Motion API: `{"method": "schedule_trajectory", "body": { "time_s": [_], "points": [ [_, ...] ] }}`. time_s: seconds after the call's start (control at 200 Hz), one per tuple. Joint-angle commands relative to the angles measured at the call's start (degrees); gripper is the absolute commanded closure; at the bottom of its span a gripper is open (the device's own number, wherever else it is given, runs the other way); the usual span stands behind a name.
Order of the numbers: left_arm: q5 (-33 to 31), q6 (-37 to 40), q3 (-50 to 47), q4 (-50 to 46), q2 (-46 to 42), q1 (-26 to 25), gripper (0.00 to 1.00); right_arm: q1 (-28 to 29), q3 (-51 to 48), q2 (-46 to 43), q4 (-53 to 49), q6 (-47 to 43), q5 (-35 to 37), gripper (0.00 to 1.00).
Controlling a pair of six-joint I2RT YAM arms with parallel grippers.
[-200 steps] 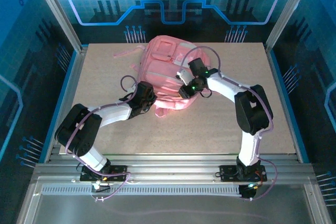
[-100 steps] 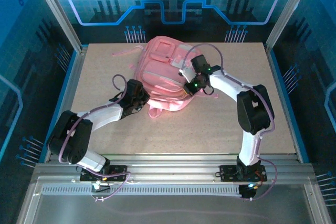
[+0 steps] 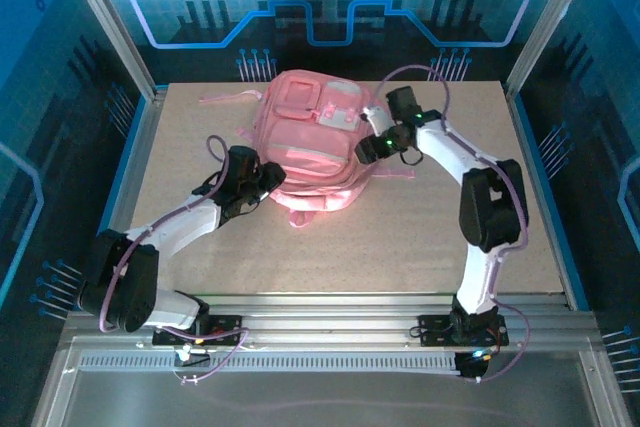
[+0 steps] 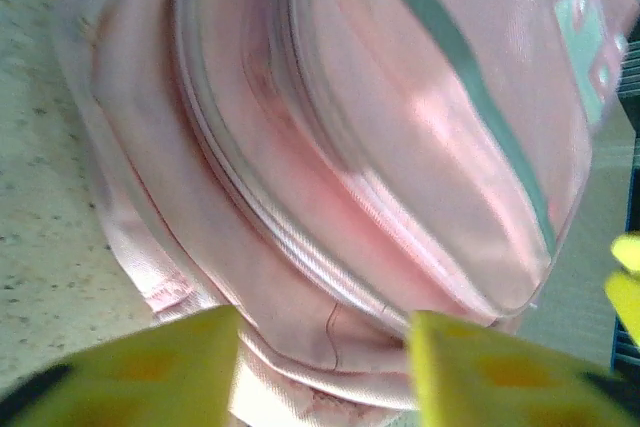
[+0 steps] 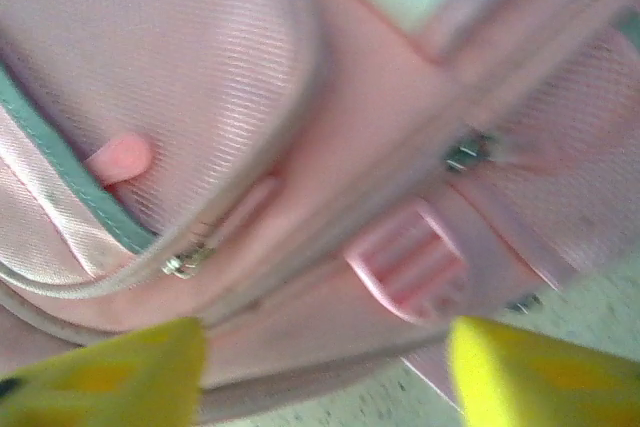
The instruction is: Pack the student bag
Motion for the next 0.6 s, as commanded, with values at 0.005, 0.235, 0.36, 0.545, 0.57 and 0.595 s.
{"method": "schedule_trajectory", "body": {
  "time_s": [0.005, 0.235, 0.36, 0.545, 0.57, 0.595],
  "points": [
    [-4.13, 7.82, 5.66, -6.99, -2.61, 0.39, 0.29, -1.15, -6.99, -9.30, 4.33, 5.68, 1.43, 0.13],
    [-22.95, 25.34, 7.58, -14.31, -7.40, 0.81, 0.10, -2.84, -25.38, -21.09, 15.44, 10.95, 26.92, 0.00],
    [-31.99, 37.89, 2.61, -8.55, -10.50, 1.77, 0.09, -3.96, -34.48, -24.05, 26.41, 7.98, 30.32, 0.00],
    [-40.18, 45.39, -10.32, 11.56, -12.00, 4.25, 0.07, -4.02, -50.40, -25.32, 53.86, 1.96, 29.00, 0.01],
    [-39.88, 45.75, -11.91, 14.22, -11.66, 4.72, 0.07, -4.06, -51.73, -25.41, 56.50, 1.22, 29.15, 0.01],
    [-39.18, 46.47, -13.31, 17.16, -11.28, 5.25, 0.07, -4.04, -53.35, -25.62, 59.61, 0.57, 29.29, 0.01]
  ]
}}
